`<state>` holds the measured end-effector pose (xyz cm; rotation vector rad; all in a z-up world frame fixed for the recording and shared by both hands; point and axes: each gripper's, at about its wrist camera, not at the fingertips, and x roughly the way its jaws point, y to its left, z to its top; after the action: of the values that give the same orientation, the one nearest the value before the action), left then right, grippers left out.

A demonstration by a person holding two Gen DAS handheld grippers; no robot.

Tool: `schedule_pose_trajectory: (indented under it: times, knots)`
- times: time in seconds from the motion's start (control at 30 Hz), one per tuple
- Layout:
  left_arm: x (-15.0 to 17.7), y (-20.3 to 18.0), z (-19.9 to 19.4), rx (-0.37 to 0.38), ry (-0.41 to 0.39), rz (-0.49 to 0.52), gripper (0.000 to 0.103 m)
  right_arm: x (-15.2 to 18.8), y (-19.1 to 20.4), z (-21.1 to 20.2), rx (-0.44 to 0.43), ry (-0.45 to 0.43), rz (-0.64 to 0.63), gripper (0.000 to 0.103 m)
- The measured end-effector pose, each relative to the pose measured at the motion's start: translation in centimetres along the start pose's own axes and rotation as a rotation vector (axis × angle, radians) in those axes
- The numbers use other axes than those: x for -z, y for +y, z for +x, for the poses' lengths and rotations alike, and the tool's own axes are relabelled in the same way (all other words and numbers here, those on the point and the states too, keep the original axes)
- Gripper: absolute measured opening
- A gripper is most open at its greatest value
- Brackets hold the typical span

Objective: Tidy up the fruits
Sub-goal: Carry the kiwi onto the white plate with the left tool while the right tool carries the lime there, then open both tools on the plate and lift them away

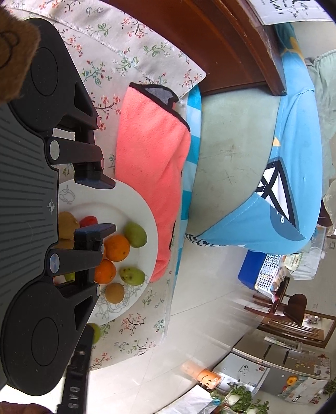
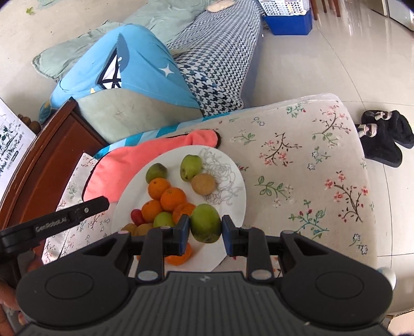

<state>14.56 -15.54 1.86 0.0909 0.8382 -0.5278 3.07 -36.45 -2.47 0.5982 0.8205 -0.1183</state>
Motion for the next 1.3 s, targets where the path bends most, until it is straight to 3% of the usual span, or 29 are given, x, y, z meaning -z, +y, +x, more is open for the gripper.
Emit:
schedule_pose_trajectory:
  times: [0.07,0.2,0.33,0.57,0.87,0.97,1.3]
  knots:
    - [0.1,-0.2,-0.1,-0.005,0.004,0.004,0.029,-0.2,-0.2,0.2,-0.007,-0.007,0.024,0.027]
    - [0.3,-0.5,-0.6,-0.031,0.007,0.002,0.049,-0.5,-0.2,0.5,0.002,-0.030,0.058,0.030]
    - [0.3,-0.5,-1.2,-0.050,-0.001,-0.003,0.059,-0.7,0.3,0.3,-0.012,-0.036,0.060,0.032]
    - [0.3,-0.1,-2.0,-0.104,0.017,-0.028,0.078,-0.4,2.5,0.1,0.066,-0.035,-0.024,0.050]
    - [0.4,-0.4,-2.5,-0.140,0.048,-0.019,0.086,-0.3,4.3,-0.6,0.116,-0.028,-0.052,0.073]
    - [0.5,-0.5,-2.9,-0.151,0.048,-0.016,0.088,-0.2,4.7,-1.0,0.129,-0.037,-0.060,0.076]
    - [1.3,-1.0,-3.5,-0.242,0.091,0.006,0.093,0.7,5.1,-3.6,0.230,-0.061,-0.088,0.101]
